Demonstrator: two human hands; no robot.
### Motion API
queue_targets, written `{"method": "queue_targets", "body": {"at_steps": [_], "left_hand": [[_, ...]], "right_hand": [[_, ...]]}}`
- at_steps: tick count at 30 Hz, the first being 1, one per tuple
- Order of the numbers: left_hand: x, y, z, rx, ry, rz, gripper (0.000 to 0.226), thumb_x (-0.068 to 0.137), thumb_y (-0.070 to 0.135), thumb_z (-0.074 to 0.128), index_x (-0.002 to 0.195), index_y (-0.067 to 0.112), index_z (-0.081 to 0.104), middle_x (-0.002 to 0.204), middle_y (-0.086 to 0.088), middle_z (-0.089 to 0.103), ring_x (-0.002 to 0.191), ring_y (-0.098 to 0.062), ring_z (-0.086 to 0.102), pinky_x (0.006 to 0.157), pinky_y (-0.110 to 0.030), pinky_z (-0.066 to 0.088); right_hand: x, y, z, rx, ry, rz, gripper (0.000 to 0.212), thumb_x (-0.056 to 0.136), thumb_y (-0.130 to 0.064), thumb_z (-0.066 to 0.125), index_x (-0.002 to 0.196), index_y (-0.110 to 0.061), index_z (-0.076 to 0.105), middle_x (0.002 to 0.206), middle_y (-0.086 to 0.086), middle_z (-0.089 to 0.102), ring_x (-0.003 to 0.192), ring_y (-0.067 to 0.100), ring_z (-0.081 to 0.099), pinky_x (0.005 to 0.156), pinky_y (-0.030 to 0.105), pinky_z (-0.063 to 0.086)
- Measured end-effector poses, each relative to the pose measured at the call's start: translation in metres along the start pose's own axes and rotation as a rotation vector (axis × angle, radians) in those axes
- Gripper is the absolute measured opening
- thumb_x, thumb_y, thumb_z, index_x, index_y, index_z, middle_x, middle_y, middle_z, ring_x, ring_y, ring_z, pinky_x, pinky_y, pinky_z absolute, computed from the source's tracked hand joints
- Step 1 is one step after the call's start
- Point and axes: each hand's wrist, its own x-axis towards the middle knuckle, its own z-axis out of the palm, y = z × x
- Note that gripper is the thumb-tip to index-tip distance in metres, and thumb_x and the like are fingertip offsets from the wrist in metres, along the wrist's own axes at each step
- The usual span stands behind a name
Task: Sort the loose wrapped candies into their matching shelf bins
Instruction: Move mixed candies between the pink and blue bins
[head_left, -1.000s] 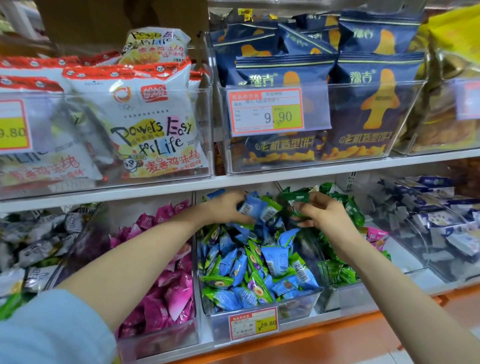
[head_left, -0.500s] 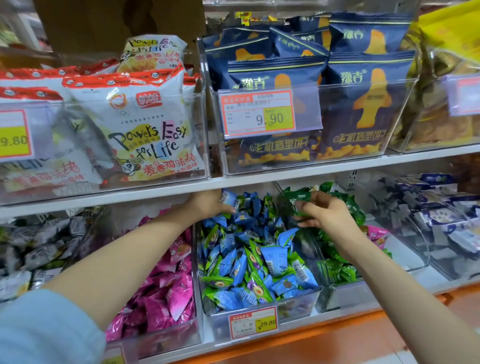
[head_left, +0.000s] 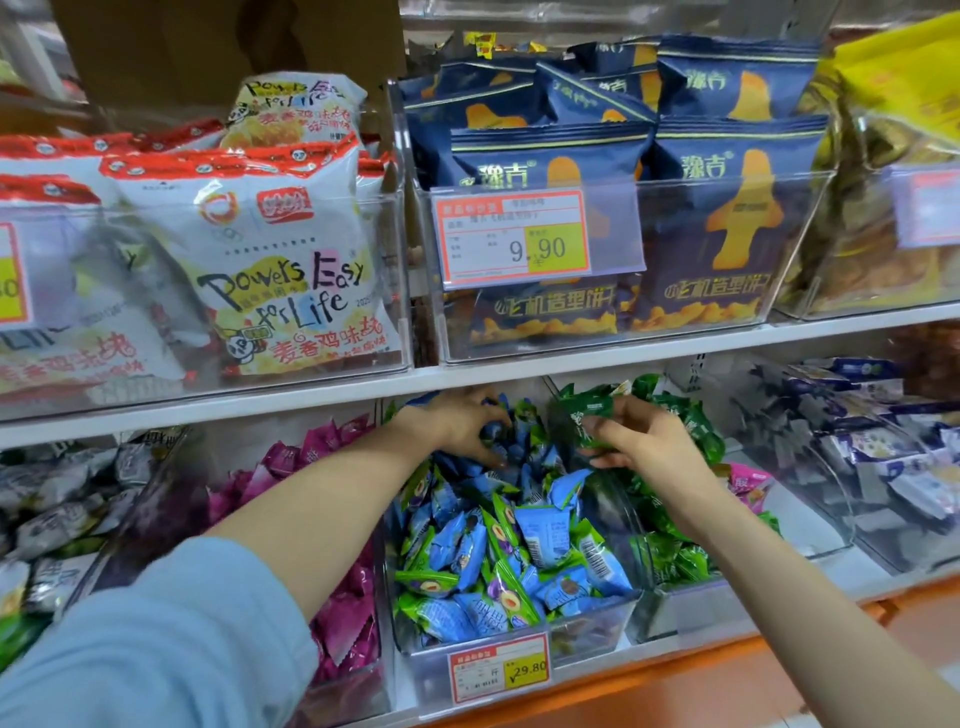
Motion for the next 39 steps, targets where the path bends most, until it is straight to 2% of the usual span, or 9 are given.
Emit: {"method": "queue_targets", "body": {"at_steps": [5,10,18,21,26,30,33,37,39], "left_hand": [[-0.007,-0.013,0.000,-0.004,-0.046,0.038,0.064,0.083,0.053,0.060,0.136,0.023,0.042,0.149,-0.003,0.024,0.137,-0.024,0.021,0.111,-0.035,0.022],[-0.022,-0.027,0.003,-0.064,-0.044,-0.006,0.063,0.081,0.059,0.059,0.131,0.025,0.046,0.140,-0.002,0.034,0.126,-0.020,0.037,0.103,-0.033,0.035],[-0.047,-0.038,-0.002,-0.206,-0.023,-0.052,0.065,0.080,0.050,0.066,0.134,0.024,0.042,0.141,0.001,0.039,0.123,-0.018,0.043,0.095,-0.022,0.035],[-0.053,-0.041,-0.002,-0.285,-0.001,-0.050,0.066,0.080,0.047,0.067,0.136,0.024,0.042,0.144,0.002,0.039,0.127,-0.016,0.040,0.098,-0.021,0.032],[-0.049,-0.037,-0.004,-0.199,-0.070,-0.055,0.066,0.088,0.052,0.052,0.145,0.025,0.031,0.156,-0.001,0.016,0.142,-0.019,0.018,0.112,-0.026,0.015],[-0.042,-0.024,-0.009,-0.517,0.213,-0.066,0.046,0.090,0.036,0.058,0.131,0.016,0.050,0.133,0.003,0.049,0.121,-0.010,0.045,0.090,-0.008,0.029],[-0.025,-0.010,-0.009,-0.660,0.257,0.006,0.037,0.093,0.015,0.056,0.129,0.009,0.050,0.116,0.001,0.054,0.109,-0.005,0.053,0.091,-0.023,0.039],[0.006,0.007,-0.003,-0.359,-0.029,-0.032,0.043,0.095,0.022,0.051,0.137,0.028,0.041,0.138,-0.001,0.043,0.109,-0.020,0.050,0.089,-0.032,0.042],[0.015,0.011,0.000,-0.205,-0.008,-0.067,0.043,0.094,0.028,0.053,0.136,0.030,0.043,0.141,-0.003,0.042,0.118,-0.025,0.048,0.095,-0.035,0.042]], "right_hand": [[0.000,0.000,0.000,-0.011,0.009,0.014,0.026,0.087,-0.009,0.063,0.107,-0.004,0.046,0.091,0.004,0.057,0.074,0.023,0.067,0.058,0.016,0.054],[-0.001,0.002,-0.002,0.010,0.010,0.017,0.019,0.088,-0.010,0.063,0.092,-0.011,0.045,0.091,0.001,0.055,0.073,0.022,0.068,0.059,0.016,0.054],[-0.001,0.003,-0.006,-0.008,-0.009,-0.011,0.025,0.088,-0.010,0.062,0.077,-0.022,0.044,0.100,0.009,0.058,0.074,0.022,0.069,0.076,0.028,0.057],[0.000,0.004,-0.007,-0.008,-0.011,-0.004,0.019,0.088,-0.011,0.063,0.082,-0.017,0.045,0.110,0.013,0.058,0.074,0.021,0.070,0.076,0.026,0.057],[0.000,0.004,-0.008,-0.036,-0.007,0.012,0.019,0.087,-0.012,0.063,0.092,-0.012,0.044,0.116,0.016,0.056,0.074,0.020,0.071,0.077,0.029,0.058],[0.000,0.002,-0.008,-0.036,-0.021,0.012,0.023,0.087,-0.012,0.064,0.079,-0.021,0.043,0.113,0.015,0.057,0.075,0.022,0.070,0.077,0.028,0.057],[0.001,0.001,-0.007,-0.029,-0.017,0.017,0.024,0.087,-0.012,0.063,0.079,-0.021,0.042,0.111,0.013,0.057,0.074,0.022,0.070,0.074,0.024,0.057],[0.001,0.001,-0.008,-0.023,-0.012,0.034,0.021,0.087,-0.012,0.064,0.083,-0.018,0.043,0.120,0.015,0.056,0.074,0.023,0.070,0.070,0.022,0.058],[0.000,0.000,-0.008,-0.013,-0.013,0.037,0.025,0.087,-0.012,0.064,0.078,-0.020,0.042,0.117,0.014,0.056,0.073,0.023,0.071,0.069,0.023,0.058]]}}
